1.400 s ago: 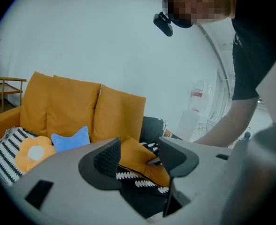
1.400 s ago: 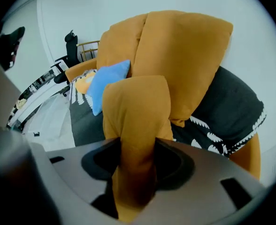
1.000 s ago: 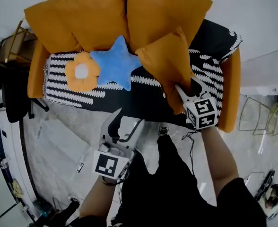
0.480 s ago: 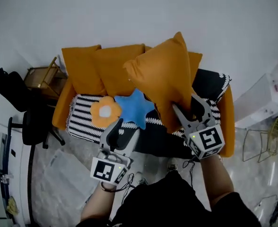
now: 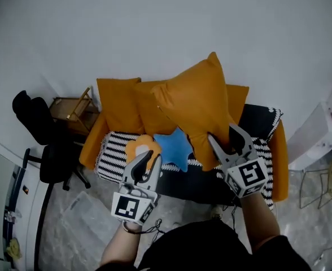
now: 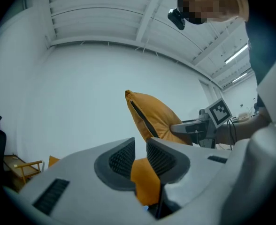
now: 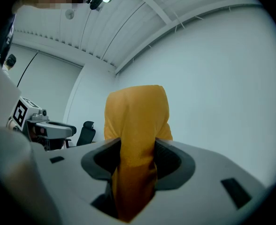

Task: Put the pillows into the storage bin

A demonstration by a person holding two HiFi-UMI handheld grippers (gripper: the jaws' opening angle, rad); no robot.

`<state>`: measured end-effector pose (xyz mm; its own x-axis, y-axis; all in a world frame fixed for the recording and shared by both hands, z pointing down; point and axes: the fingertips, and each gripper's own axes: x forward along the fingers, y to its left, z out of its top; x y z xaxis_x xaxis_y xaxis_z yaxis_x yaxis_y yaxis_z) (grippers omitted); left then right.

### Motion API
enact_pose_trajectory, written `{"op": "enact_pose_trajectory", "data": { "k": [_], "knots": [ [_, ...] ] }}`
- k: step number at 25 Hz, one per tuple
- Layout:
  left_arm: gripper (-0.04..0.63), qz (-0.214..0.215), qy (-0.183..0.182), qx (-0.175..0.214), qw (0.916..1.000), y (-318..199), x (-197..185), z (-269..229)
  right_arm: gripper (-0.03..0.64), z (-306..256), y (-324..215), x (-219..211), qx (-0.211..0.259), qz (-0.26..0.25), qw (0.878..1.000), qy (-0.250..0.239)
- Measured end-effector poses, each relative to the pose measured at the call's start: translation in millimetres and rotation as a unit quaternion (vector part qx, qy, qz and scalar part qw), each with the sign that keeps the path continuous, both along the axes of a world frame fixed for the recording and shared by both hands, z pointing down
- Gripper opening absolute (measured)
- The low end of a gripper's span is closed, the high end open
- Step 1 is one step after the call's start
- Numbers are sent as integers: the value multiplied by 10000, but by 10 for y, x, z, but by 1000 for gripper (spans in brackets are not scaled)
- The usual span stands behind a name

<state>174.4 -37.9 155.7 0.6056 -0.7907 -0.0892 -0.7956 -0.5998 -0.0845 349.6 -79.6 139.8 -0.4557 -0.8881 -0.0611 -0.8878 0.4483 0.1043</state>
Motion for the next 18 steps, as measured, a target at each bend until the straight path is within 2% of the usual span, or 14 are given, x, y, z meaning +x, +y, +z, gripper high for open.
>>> {"op": "enact_pose_trajectory", "data": {
  "k": [3,11,15,18],
  "knots": [
    [20,-69,-25,-98,9999,18,-31,21,216,7,15,3,-82,-27,10000,5],
    [6,-449,-83,-382,9982,8,-102,173,215,131,-84,-59,-259,-366,9990,-53],
    [6,-885,22,-435,9951,25,-252,228,215,203,-194,-255,-311,-783,9964,-43],
    [6,-1354,137,-505,9894,55,-357,262,215,228,-316,-427,-364,-1253,9914,54]
  ]
}}
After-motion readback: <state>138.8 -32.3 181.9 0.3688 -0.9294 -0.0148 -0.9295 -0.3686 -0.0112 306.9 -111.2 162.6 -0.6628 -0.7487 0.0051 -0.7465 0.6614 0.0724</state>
